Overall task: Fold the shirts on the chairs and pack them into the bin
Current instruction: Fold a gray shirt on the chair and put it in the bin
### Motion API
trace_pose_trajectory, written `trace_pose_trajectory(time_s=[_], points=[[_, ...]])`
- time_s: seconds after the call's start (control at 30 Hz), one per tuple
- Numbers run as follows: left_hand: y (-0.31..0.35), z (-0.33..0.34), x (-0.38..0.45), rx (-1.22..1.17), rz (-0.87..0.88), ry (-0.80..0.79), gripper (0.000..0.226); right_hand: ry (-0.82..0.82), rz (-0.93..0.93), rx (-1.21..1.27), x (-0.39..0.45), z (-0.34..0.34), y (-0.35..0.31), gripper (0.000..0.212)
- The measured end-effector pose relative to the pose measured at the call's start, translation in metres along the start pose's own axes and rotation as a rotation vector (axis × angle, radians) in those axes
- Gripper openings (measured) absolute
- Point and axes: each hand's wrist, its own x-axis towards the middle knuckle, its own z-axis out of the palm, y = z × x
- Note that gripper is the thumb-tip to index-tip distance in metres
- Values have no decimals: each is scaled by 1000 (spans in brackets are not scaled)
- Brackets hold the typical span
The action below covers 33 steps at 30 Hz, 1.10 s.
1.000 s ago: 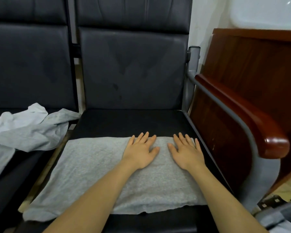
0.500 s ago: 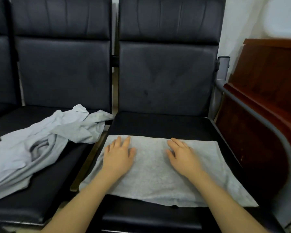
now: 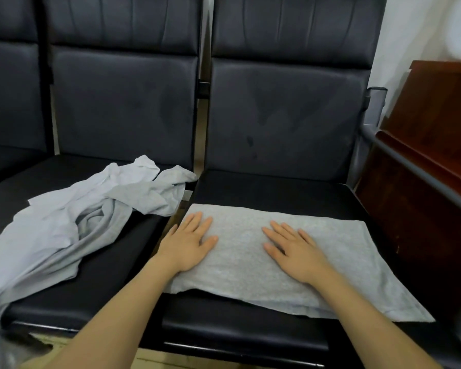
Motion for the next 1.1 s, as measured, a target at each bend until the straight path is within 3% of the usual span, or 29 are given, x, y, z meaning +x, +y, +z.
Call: trace_pose_trajectory(time_s=[0.13, 0.3, 0.43, 0.77, 0.97, 1.1], points=[[-7, -1, -3, -43, -94, 17, 61, 4, -9, -4, -1, -1, 4, 53], [1, -4, -8, -56, -169, 235, 61, 88, -13, 22, -4, -7, 8, 51], [14, -2, -7, -10, -71, 369, 59, 122, 20, 14, -6, -11, 16, 52], [18, -22, -1, -535, 83, 681, 47, 29, 2, -29, 0, -1, -1, 53], [39, -48, -11, -482, 218, 832, 44, 131, -37, 56, 14, 13, -39, 52], [59, -54, -14, -415, 328, 881, 46, 258, -65, 346, 10, 7, -35, 40]])
